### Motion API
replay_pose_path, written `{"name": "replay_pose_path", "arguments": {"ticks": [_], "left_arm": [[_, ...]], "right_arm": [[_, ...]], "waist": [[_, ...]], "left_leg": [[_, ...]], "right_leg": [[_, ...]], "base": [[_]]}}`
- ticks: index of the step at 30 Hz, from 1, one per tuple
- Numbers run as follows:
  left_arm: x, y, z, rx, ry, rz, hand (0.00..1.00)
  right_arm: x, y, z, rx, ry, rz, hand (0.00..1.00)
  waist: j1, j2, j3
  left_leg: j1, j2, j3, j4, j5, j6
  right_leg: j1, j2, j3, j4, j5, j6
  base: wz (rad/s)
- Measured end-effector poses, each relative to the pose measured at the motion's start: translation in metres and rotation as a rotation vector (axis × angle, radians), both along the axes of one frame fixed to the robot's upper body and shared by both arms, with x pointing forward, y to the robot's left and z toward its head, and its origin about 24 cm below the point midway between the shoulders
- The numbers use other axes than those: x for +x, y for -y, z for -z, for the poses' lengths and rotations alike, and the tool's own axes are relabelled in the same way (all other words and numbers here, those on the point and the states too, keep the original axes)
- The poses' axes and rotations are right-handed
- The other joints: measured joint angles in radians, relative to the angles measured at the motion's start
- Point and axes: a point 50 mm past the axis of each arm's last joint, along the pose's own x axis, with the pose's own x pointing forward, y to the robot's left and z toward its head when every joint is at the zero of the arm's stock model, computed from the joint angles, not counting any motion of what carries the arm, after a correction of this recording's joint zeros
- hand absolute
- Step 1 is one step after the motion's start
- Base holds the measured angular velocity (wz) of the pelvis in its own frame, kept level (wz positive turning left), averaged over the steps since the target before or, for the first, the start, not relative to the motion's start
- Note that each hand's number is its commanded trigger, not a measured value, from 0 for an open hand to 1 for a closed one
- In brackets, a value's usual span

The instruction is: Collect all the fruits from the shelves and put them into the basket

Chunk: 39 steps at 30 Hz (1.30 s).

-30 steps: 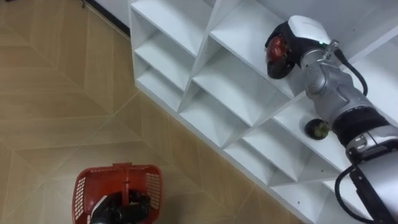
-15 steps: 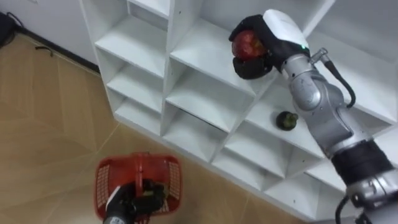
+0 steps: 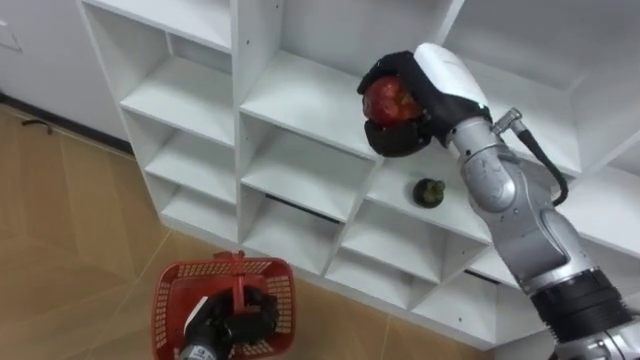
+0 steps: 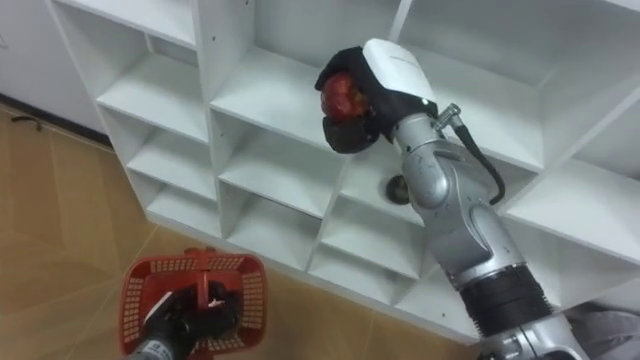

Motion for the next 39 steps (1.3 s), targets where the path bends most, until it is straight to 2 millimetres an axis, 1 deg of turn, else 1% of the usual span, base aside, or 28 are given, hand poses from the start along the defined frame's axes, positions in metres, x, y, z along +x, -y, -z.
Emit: {"name": "replay_pose_path", "arguments": {"ticks": [2, 4, 5, 9, 14, 17, 20, 23, 27, 31, 33, 39], "left_arm": [[0.002, 0.002, -0.002, -0.019, 0.01, -0.009, 1.0], [0.004, 0.004, -0.004, -0.023, 0.018, -0.006, 1.0], [0.005, 0.006, -0.005, -0.03, 0.019, -0.009, 1.0], [0.008, 0.014, -0.009, -0.06, 0.035, -0.014, 1.0], [0.009, 0.02, -0.011, -0.068, 0.045, 0.012, 1.0], [0.008, 0.023, -0.011, -0.069, 0.042, 0.025, 1.0], [0.008, 0.024, -0.01, -0.069, 0.041, 0.031, 1.0], [0.008, 0.023, -0.011, -0.068, 0.042, 0.031, 1.0], [0.01, 0.023, -0.012, -0.073, 0.049, 0.032, 1.0], [0.011, 0.023, -0.012, -0.074, 0.052, 0.031, 1.0], [0.011, 0.023, -0.012, -0.074, 0.052, 0.032, 1.0], [0.011, 0.025, -0.012, -0.076, 0.05, 0.041, 1.0]], "right_arm": [[-0.002, -0.002, 0.004, 0.024, -0.017, -0.003, 1.0], [-0.006, -0.003, 0.013, 0.053, -0.055, -0.005, 1.0], [-0.009, -0.004, 0.02, 0.062, -0.087, -0.009, 1.0], [-0.022, -0.011, 0.043, 0.083, -0.199, -0.034, 1.0], [-0.034, -0.015, 0.062, 0.124, -0.274, -0.039, 1.0], [-0.039, -0.013, 0.073, 0.132, -0.317, -0.028, 1.0], [-0.042, -0.011, 0.092, 0.15, -0.4, 0.005, 1.0], [-0.048, -0.011, 0.106, 0.16, -0.455, 0.023, 1.0], [-0.054, -0.012, 0.114, 0.156, -0.498, 0.014, 1.0], [-0.057, -0.014, 0.117, 0.153, -0.518, 0.002, 1.0], [-0.059, -0.017, 0.121, 0.145, -0.536, -0.01, 1.0], [-0.069, -0.027, 0.133, 0.154, -0.598, -0.034, 1.0]], "waist": [[-0.006, 0.001, 0.0004], [-0.005, 0.004, 0.0025], [-0.005, 0.011, 0.0059], [-0.014, 0.029, 0.0044], [-0.02, 0.035, 0.0048], [-0.022, 0.043, 0.0072], [-0.027, 0.05, 0.0063], [-0.027, 0.058, 0.0064], [-0.028, 0.061, 0.0061], [-0.029, 0.061, 0.0059], [-0.035, 0.061, 0.0056], [-0.038, 0.06, 0.0048]], "left_leg": [[0.003, 0.001, 0.0, -0.003, 0.0, 0.0], [0.008, 0.0, 0.0, -0.006, 0.0, 0.0], [0.017, 0.0, 0.0, -0.011, 0.0, 0.0], [0.018, -0.001, 0.001, -0.014, -0.001, 0.001], [0.031, -0.002, 0.005, -0.019, -0.001, 0.001], [0.034, -0.001, 0.004, -0.019, -0.001, 0.001], [0.034, -0.002, 0.008, -0.017, -0.001, 0.001], [0.032, 0.0, 0.013, -0.015, -0.001, 0.001], [0.032, 0.0, 0.018, -0.015, -0.001, 0.001], [0.03, -0.001, 0.023, -0.015, -0.001, 0.001], [0.03, -0.001, 0.023, -0.014, -0.001, 0.001], [0.027, -0.001, 0.023, -0.014, -0.001, 0.001]], "right_leg": [[0.001, 0.0, 0.0, 0.0, 0.0, 0.0], [0.004, -0.001, 0.0, 0.0, 0.0, 0.0], [0.011, -0.002, 0.0, -0.001, 0.0, 0.001], [0.012, -0.004, 0.0, -0.001, -0.002, 0.003], [0.021, -0.003, 0.001, -0.001, -0.002, 0.003], [0.026, -0.004, 0.0, -0.003, -0.002, 0.004], [0.026, -0.004, 0.001, -0.003, -0.002, 0.004], [0.024, -0.004, 0.003, -0.003, -0.002, 0.004], [0.022, -0.004, 0.008, -0.003, -0.002, 0.004], [0.018, -0.004, 0.012, -0.002, -0.002, 0.004], [0.018, -0.004, 0.011, -0.002, -0.002, 0.004], [0.015, -0.004, 0.013, -0.002, -0.003, 0.004]], "base": [[0.0], [0.0], [0.0], [0.0], [-0.01], [0.0], [0.0], [-0.02], [-0.03], [-0.04], [0.0], [0.0]]}}
